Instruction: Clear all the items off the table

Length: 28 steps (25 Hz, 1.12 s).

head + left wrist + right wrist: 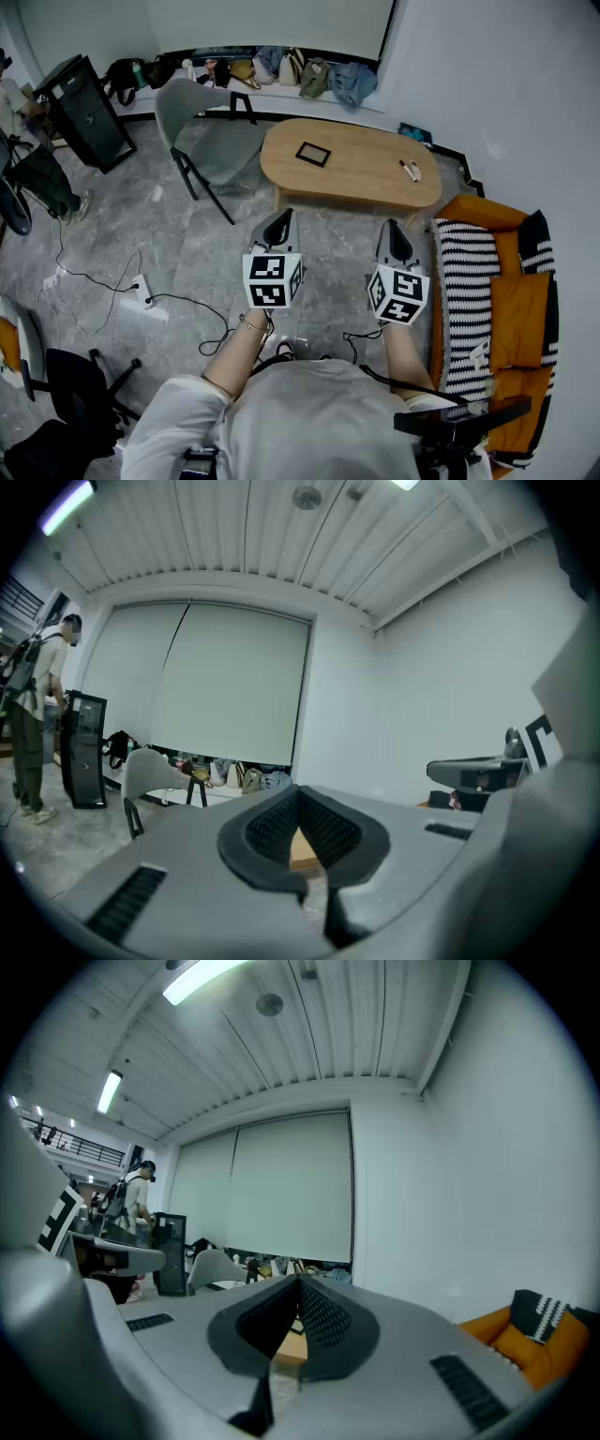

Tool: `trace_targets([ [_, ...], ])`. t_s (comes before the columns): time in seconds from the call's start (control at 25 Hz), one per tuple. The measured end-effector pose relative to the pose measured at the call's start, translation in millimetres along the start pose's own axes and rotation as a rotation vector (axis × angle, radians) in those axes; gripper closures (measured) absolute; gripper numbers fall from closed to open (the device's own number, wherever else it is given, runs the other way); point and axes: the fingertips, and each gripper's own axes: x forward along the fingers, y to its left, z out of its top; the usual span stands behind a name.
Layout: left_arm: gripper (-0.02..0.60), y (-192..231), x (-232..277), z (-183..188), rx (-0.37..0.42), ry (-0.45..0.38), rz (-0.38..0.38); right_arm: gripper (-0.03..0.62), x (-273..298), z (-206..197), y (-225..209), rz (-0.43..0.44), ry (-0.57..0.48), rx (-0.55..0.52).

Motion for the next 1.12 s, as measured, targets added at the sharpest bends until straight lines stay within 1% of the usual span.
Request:
trace_targets([
  [0.12,0.581,7.3,2.0,1.6,0.001,-0.003,-0.007,0.571,6.2,-0.6,7.0,0.006,0.008,0.009],
  [0.24,0.583,14.6,3.8,4.0,0.013,-0.007,-0.017,0.569,12.6,-0.8,16.9,0.032,0.003,0.061],
  [0.44,0.581,26.2,9.8,2.9,0.011,-0.002,-0.029,0.569,17.6,-8.5,20.6,-0.013,0.020,0.079],
  [0.64,0.581,31.5,19.2,-1.7,0.018,0.017,-0.040,0.569,28.2,-15.0,11.3,-0.050,0.031,0.103],
  [0.84,0.581,43.1,40.5,-2.3,0.026,0.025,-0.020,0.569,53.3,-16.1,4.6,-0.061,0.026,0.109],
  [0.96,0.583,47.7,58.6,-1.9,0.027,0.025,-0.001,0.569,74.1,-18.5,-1.3,-0.046,0.036,0.106],
  [1.12,0.581,54.3,91.0,5.8,0.055,0.023,0.031,0.569,110.7,-14.1,-15.4,-0.024,0.041,0.099],
])
